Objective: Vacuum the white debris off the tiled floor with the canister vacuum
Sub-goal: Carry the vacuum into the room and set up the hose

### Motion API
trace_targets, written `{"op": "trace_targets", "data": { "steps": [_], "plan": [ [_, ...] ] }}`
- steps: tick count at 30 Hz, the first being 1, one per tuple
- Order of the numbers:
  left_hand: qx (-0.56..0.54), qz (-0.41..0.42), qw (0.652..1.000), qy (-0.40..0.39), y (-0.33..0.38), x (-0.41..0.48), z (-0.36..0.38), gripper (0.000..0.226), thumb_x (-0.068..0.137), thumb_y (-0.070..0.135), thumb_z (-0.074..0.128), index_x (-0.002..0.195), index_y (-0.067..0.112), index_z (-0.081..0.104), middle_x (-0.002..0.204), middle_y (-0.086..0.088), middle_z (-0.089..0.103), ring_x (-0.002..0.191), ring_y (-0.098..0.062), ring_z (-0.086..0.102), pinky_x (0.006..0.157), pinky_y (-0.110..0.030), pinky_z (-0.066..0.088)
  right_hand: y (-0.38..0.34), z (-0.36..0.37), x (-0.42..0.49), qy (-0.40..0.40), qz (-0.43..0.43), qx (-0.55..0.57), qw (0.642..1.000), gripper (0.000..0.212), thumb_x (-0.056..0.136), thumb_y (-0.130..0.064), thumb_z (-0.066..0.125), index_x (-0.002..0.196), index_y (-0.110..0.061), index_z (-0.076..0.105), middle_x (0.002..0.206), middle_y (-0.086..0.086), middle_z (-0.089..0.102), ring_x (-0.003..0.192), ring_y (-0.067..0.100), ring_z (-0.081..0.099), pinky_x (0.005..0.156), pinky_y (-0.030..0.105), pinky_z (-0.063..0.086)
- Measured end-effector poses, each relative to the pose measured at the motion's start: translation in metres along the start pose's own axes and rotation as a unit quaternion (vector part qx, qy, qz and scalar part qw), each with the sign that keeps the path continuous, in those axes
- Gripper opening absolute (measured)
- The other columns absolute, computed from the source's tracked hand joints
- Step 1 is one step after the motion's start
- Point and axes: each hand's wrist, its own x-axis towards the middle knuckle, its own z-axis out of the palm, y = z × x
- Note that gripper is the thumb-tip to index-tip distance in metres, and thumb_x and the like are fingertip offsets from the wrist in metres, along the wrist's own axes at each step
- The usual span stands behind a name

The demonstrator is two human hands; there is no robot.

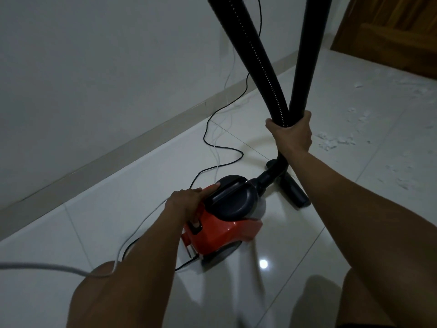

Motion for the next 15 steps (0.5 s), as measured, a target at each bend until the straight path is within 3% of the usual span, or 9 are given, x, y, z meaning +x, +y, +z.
{"op": "trace_targets", "data": {
  "steps": [3, 6, 10, 12, 15],
  "plan": [
    [-0.015, -0.008, 1.0, -0.023, 0.002, 0.0, -0.003, 0.136, 0.065, 0.023, 0.087, 0.139, 0.067, -0.018, 0.152, -0.001, 0.039, 0.125, -0.028, 0.054, 0.094, -0.041, 0.048, -0.002, -0.004, 0.001, -0.024, -0.006, 0.016, 1.0, 0.074, 0.07, -0.051, 0.086, 0.121, -0.019, 0.044, 0.112, -0.004, 0.063, 0.096, 0.018, 0.063, 0.085, 0.032, 0.051],
    [-0.08, -0.038, 0.991, -0.102, 0.012, 0.003, -0.022, 0.12, 0.076, 0.022, 0.081, 0.146, 0.061, -0.008, 0.142, -0.005, 0.049, 0.114, -0.027, 0.061, 0.097, -0.042, 0.051, -0.002, -0.011, 0.003, -0.052, -0.008, 0.036, 0.998, 0.083, 0.066, -0.053, 0.091, 0.123, -0.017, 0.043, 0.116, -0.001, 0.062, 0.102, 0.019, 0.063, 0.091, 0.035, 0.054],
    [-0.223, -0.065, 0.941, -0.247, 0.029, 0.011, -0.112, 0.083, 0.081, 0.007, 0.076, 0.151, 0.031, 0.038, 0.118, -0.01, 0.067, 0.107, -0.035, 0.067, 0.09, -0.047, 0.057, -0.008, -0.026, 0.004, -0.077, -0.01, 0.05, 0.996, 0.082, 0.066, -0.05, 0.094, 0.12, -0.02, 0.04, 0.115, -0.001, 0.062, 0.103, 0.019, 0.063, 0.091, 0.035, 0.054],
    [-0.337, -0.022, 0.922, -0.189, 0.048, 0.011, -0.176, 0.092, 0.074, 0.027, 0.082, 0.152, 0.036, 0.033, 0.133, -0.002, 0.06, 0.119, -0.032, 0.059, 0.088, -0.046, 0.057, -0.009, -0.031, 0.001, -0.089, -0.007, 0.057, 0.994, 0.082, 0.066, -0.049, 0.094, 0.119, -0.02, 0.039, 0.115, -0.001, 0.061, 0.103, 0.019, 0.063, 0.088, 0.033, 0.051],
    [-0.451, 0.123, 0.884, 0.032, 0.097, 0.002, -0.255, 0.11, 0.058, 0.056, 0.086, 0.151, 0.044, 0.027, 0.144, 0.012, 0.047, 0.132, -0.016, 0.047, 0.094, -0.042, 0.05, -0.012, -0.037, -0.003, -0.107, 0.006, 0.063, 0.992, 0.084, 0.066, -0.046, 0.095, 0.121, -0.018, 0.038, 0.115, -0.001, 0.062, 0.102, 0.019, 0.064, 0.082, 0.031, 0.049]
  ]
}}
